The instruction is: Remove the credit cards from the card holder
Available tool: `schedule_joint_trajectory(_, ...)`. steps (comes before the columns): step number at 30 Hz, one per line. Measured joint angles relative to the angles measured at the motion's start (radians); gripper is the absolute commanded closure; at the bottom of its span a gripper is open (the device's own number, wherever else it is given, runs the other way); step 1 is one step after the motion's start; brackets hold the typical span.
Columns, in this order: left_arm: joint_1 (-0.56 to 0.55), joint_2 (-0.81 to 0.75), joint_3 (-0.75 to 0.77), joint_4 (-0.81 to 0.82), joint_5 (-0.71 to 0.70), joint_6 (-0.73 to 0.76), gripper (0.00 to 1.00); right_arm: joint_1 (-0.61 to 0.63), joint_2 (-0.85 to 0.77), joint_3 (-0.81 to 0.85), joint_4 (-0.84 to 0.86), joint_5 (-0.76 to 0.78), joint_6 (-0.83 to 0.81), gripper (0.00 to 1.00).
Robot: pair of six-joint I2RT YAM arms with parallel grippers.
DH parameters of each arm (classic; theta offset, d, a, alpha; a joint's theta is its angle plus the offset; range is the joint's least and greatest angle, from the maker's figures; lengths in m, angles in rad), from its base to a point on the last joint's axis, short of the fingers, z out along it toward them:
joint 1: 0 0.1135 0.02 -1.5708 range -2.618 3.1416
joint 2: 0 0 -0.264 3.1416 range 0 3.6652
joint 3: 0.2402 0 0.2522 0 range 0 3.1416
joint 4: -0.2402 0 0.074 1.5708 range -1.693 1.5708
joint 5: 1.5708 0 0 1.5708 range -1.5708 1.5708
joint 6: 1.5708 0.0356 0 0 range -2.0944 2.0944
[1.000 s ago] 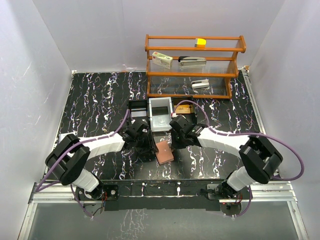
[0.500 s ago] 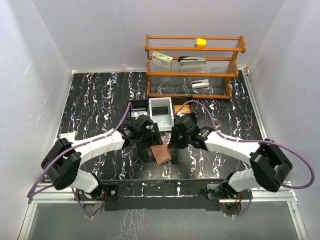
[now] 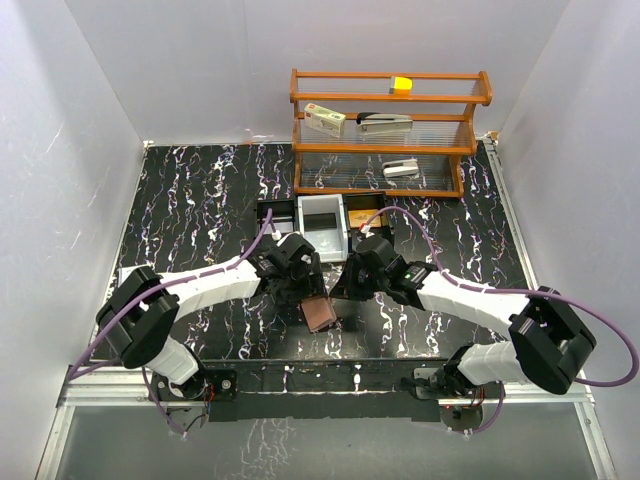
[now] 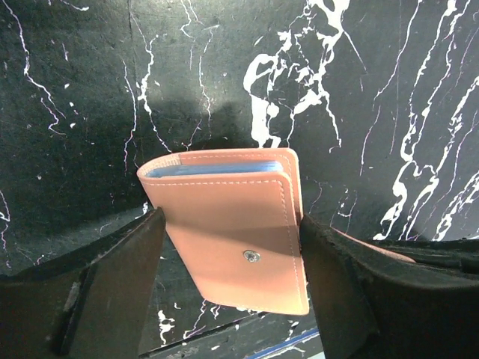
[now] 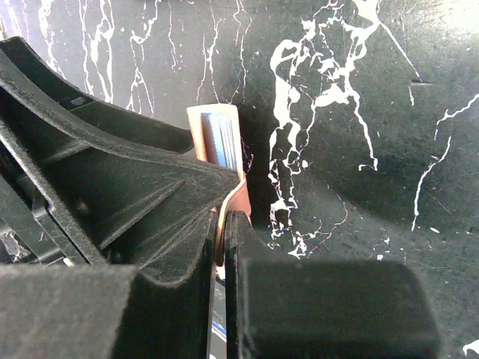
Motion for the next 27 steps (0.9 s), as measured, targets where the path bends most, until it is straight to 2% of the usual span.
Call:
schedule_joint_trajectory(5, -0.002, -0.006, 0.006, -0.013, -0.003, -0.002, 0.47, -0.001, 0.000, -0.002, 0.002, -0.002, 0.003, 1.00)
schedule_joint_trajectory(11, -0.004, -0.083, -0.013, -0.019, -0.024, -0.001, 0.59, -0.002, -0.004, -0.002, -0.008, 0.012, 0.003, 1.00)
schedule_joint_trajectory(17, -0.004, -0.147, -0.035, -0.030, -0.042, -0.004, 0.74, -0.005, -0.030, -0.002, -0.034, 0.038, 0.002, 1.00)
schedule_joint_trajectory(27, -0.004, -0.217, -0.082, -0.040, -0.059, -0.004, 0.86, -0.018, -0.080, -0.002, -0.064, 0.057, 0.001, 1.00)
